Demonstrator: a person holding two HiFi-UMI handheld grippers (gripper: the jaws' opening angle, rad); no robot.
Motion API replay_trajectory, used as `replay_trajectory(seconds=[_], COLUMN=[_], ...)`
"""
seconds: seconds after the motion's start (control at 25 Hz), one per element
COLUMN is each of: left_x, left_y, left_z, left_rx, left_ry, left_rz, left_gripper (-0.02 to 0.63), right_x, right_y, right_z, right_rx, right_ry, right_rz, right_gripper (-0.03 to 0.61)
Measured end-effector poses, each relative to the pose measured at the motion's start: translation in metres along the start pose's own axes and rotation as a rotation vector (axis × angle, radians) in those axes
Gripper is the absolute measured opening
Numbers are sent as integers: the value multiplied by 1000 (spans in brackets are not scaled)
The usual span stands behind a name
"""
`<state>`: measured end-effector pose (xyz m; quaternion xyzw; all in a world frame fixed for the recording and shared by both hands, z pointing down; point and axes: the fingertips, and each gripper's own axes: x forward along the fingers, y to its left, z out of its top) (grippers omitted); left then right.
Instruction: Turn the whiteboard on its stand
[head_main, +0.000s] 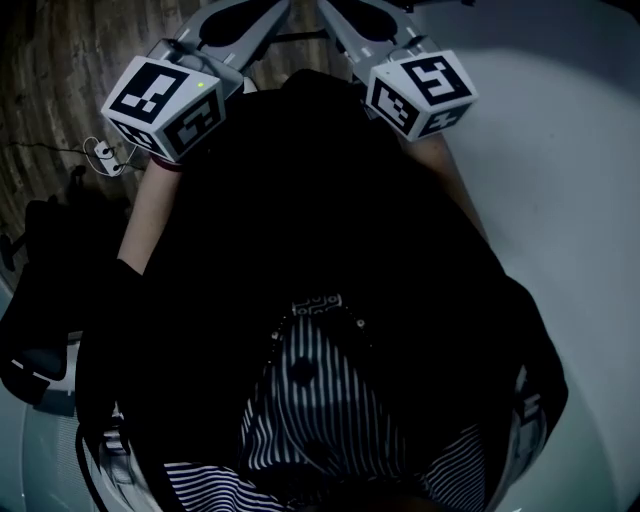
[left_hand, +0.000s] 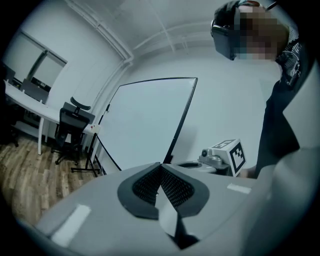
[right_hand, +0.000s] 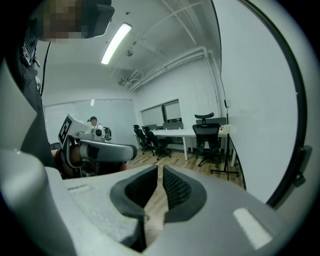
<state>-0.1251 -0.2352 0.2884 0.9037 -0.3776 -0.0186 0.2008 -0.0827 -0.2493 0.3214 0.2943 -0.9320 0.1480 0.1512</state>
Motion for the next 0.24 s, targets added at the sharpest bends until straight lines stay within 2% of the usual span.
replay_trajectory(seconds=[0.24], left_x=[2], left_y=[15], left_z=[21], left_rx=[-9], left_ry=[-6], left_rz=[45], left_gripper=[3], right_x=[15], right_y=[-1], right_z=[24], right_rx=[13], right_ry=[11], right_rz=[50], right_gripper=[35])
